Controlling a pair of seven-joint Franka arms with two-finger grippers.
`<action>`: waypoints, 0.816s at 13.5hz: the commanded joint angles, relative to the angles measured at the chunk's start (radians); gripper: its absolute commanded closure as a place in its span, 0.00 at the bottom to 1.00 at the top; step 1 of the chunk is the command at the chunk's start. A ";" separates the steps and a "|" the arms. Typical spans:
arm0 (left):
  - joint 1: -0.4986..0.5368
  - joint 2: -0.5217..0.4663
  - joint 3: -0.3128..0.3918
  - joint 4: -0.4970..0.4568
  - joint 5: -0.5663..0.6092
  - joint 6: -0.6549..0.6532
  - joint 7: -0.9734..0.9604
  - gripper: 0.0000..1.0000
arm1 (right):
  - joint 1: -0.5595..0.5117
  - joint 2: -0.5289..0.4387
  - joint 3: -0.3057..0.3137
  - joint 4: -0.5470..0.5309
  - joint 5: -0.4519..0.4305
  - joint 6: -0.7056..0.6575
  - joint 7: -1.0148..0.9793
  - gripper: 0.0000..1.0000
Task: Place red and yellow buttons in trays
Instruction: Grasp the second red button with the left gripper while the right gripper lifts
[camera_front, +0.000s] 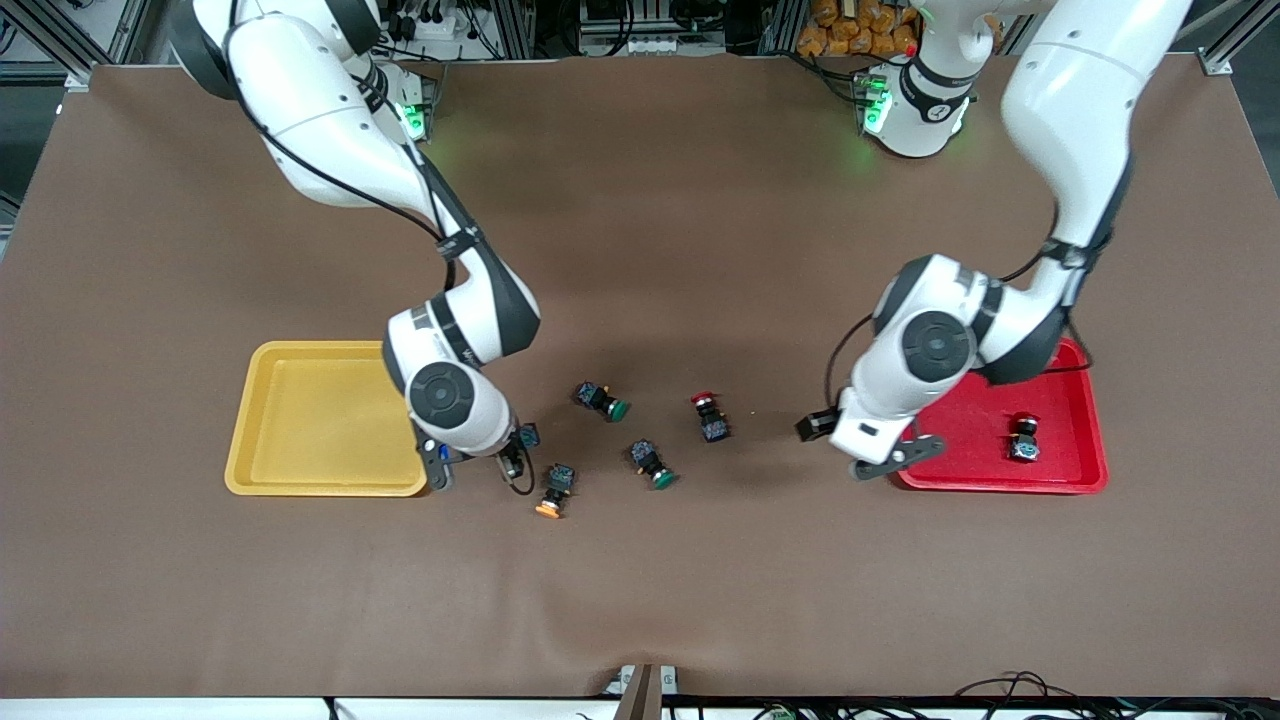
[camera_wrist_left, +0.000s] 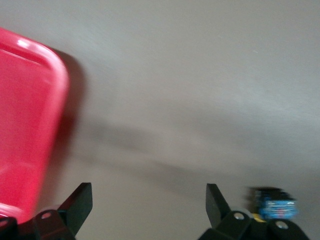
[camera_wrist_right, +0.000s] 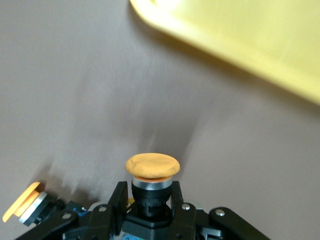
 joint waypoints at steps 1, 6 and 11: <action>-0.069 0.083 0.001 0.089 0.002 0.031 -0.106 0.00 | -0.067 -0.065 0.016 -0.008 -0.013 -0.103 -0.176 1.00; -0.149 0.161 0.010 0.121 0.007 0.204 -0.208 0.00 | -0.167 -0.151 0.014 -0.124 -0.008 -0.137 -0.435 1.00; -0.227 0.216 0.047 0.169 0.013 0.215 -0.240 0.00 | -0.247 -0.285 0.014 -0.412 -0.008 0.036 -0.563 1.00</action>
